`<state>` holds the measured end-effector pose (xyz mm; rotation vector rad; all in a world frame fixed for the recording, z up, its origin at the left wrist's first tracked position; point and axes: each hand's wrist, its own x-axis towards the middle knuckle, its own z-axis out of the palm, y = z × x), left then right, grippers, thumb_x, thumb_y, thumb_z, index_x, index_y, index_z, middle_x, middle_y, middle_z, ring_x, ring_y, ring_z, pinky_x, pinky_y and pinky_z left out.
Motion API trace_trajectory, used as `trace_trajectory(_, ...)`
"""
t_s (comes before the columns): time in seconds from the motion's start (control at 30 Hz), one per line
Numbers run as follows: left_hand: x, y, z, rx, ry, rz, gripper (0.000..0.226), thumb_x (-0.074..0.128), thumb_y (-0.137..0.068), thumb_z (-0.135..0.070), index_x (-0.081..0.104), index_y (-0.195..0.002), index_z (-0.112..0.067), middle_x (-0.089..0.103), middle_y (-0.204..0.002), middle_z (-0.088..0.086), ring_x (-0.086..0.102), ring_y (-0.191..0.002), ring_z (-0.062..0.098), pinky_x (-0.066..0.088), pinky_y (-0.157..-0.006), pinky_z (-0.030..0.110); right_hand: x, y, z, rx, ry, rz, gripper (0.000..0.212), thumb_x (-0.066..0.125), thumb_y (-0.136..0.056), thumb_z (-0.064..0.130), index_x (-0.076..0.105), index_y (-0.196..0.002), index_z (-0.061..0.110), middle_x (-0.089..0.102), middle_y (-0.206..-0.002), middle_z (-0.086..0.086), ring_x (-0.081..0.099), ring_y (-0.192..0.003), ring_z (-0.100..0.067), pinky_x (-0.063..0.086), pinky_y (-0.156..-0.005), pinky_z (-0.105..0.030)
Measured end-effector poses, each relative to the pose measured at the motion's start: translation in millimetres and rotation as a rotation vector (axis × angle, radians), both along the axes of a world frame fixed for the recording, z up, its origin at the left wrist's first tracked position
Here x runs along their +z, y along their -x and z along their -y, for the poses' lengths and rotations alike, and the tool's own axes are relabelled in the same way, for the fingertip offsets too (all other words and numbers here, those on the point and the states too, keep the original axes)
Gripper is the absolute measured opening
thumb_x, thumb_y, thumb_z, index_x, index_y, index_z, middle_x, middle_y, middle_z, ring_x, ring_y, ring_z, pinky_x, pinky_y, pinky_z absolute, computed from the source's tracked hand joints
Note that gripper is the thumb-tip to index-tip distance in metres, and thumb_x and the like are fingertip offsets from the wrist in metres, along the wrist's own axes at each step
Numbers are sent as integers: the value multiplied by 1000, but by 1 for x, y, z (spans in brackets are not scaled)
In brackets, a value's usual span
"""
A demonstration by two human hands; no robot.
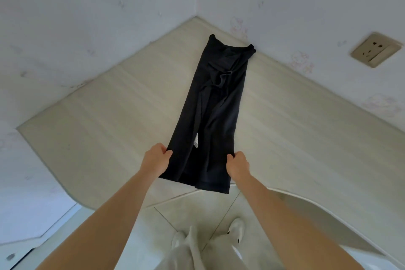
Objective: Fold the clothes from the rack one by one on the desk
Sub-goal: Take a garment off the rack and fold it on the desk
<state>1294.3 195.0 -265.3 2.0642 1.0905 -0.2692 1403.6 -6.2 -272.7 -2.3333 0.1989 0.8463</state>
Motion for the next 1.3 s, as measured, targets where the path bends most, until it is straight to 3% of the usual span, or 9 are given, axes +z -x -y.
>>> trace_trajectory(0.2,-3,28,16,-51,62,22,12,51,-96,-18,44,-105,-12,60,-88,8,58,-78,23,49,-66,36,7,44,26,-188,-186,-86,20,38,-100,16,36,-119,13,53,-97,-12,53,-82,-25,50,-74,-43)
trace_trajectory(0.37,17,41,13,-116,216,87,29,56,-92,-13,39,-114,-24,59,-79,9,57,-68,19,43,-56,23,24,54,45,-223,-348,-135,38,48,-93,2,38,-120,26,56,-81,-13,57,-69,-21,51,-57,-29)
trace_trajectory(0.47,41,30,-1,-159,275,140,13,62,-89,-17,62,-98,-26,64,-75,6,58,-68,18,48,-67,32,46,41,49,-228,-457,-144,31,48,-91,-1,61,-113,15,59,-81,-15,57,-68,-24,49,-58,-28)
trace_trajectory(0.57,67,6,-13,-138,334,174,8,68,-85,-14,75,-82,-17,66,-65,-6,58,-63,7,47,-67,22,68,19,49,-253,-525,-143,24,48,-91,-3,70,-97,5,61,-85,-14,57,-67,-22,50,-55,-23)
trace_trajectory(0.7,96,-41,-35,-115,446,156,15,72,-80,-27,77,-83,-13,64,-71,0,56,-70,12,42,-75,28,93,-27,43,-250,-666,-225,20,52,-92,0,71,-92,1,66,-90,-15,61,-68,-22,53,-57,-27)
trace_trajectory(0.97,99,-160,-73,201,622,240,19,62,-86,-29,67,-94,-13,67,-68,3,48,-62,16,33,-61,26,106,-148,-2,-485,-830,-335,14,49,-95,5,60,-97,-2,59,-85,-19,62,-67,-28,58,-59,-35)
trace_trajectory(1.13,41,-182,-75,249,364,177,41,61,-91,-25,51,-131,-20,59,-114,9,59,-96,24,50,-84,35,54,-180,-6,-264,-356,-187,39,51,-97,20,39,-133,11,60,-99,-11,59,-81,-23,57,-74,-37)
trace_trajectory(1.2,17,-167,-69,175,282,69,45,68,-86,-28,51,-128,-18,57,-120,8,58,-108,28,49,-96,41,37,-168,-3,-195,-253,-224,34,52,-96,17,45,-128,6,58,-95,-8,55,-82,-21,53,-76,-36)
trace_trajectory(1.3,2,-142,-59,73,235,-25,31,71,-80,-33,56,-100,-15,60,-98,5,60,-92,23,50,-83,36,22,-147,-1,-135,-236,-271,27,53,-95,18,52,-118,4,58,-98,-11,55,-85,-23,53,-81,-38)
